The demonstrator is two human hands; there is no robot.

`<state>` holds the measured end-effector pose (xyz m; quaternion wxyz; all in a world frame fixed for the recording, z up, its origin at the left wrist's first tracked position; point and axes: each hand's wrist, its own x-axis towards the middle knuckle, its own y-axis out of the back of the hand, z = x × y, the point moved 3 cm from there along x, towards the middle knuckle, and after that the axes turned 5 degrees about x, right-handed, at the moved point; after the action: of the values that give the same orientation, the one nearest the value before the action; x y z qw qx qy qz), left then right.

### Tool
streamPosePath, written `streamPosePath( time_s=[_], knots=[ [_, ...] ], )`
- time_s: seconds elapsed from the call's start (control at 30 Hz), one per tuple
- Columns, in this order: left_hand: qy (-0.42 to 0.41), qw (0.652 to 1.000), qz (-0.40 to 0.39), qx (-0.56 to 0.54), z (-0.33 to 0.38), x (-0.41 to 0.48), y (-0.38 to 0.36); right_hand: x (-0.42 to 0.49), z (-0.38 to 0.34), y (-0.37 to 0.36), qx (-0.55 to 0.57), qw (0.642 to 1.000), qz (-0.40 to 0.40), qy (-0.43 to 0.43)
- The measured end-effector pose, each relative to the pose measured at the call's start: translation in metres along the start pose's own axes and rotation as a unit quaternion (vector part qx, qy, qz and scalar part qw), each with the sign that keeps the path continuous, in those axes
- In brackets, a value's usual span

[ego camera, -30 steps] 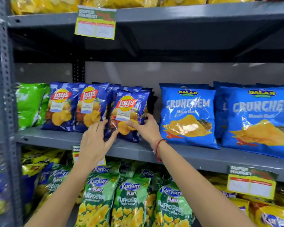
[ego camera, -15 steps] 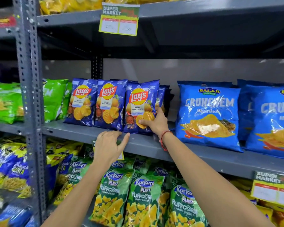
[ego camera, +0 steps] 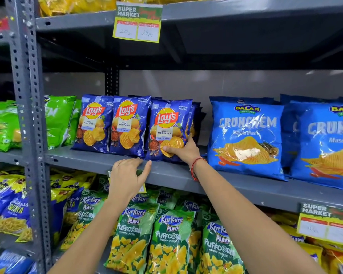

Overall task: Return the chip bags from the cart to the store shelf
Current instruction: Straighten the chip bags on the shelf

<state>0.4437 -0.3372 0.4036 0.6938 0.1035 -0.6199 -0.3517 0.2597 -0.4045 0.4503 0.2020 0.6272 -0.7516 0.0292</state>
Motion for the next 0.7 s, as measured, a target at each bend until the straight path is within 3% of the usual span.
streamPosePath(
  time_s=[0.23, 0.7],
  knots=[
    [0.004, 1.0, 0.0, -0.007, 0.002, -0.001, 0.002, 0.001, 0.001, -0.002, 0.054, 0.998, -0.014, -0.019],
    [0.011, 1.0, -0.01, -0.015, 0.002, -0.001, 0.002, 0.008, 0.001, -0.01, 0.026, 0.999, 0.003, -0.02]
  ],
)
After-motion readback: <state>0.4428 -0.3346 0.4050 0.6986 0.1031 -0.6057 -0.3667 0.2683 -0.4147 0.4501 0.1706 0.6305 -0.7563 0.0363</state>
